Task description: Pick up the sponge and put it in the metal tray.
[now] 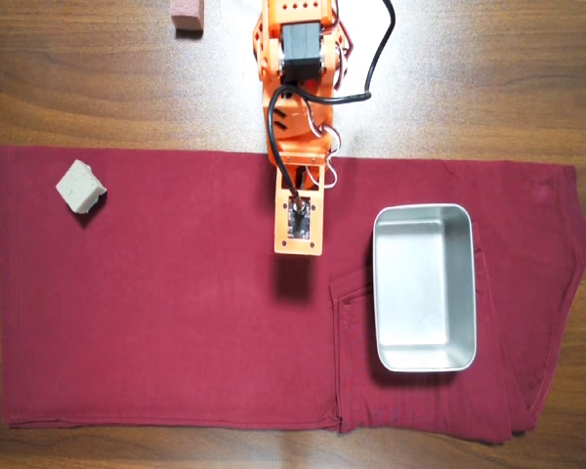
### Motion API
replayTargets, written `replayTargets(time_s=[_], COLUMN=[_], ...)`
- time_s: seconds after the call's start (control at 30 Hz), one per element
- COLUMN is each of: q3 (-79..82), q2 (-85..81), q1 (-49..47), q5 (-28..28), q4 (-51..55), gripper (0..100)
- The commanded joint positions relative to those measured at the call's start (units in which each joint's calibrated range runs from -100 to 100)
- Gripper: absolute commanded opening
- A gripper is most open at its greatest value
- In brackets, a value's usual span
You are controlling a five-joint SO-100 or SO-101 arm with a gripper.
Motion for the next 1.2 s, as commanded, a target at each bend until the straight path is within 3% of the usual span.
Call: replayTargets(time_s=[0.0,0.1,0.17,0.23,0.37,0.43,0.63,0.77,0.97,1.17], q3=[-0.6,-5.7,-14.7,-31.5,-77.1,-89.7,-90.9,-90.9,-91.5,-95.4], q2=[5.4,12.4,21.0,33.9,57.7,62.6,73.1,83.3,97.8,108.8], q1=[6.9,12.0,15.7,19.2,30.4,36.3,63.5,74.2,79.0,76.9], q5=[0.9,2.5,2.7,2.3,1.6,3.2,8.9,10.1,10.8,10.8], q4=[-14.0,-31.0,-33.1,-28.4,0.3,1.5,1.5,-7.6,-23.9,-31.0], gripper=[5,15,22,27,35,36,37,39,41,41])
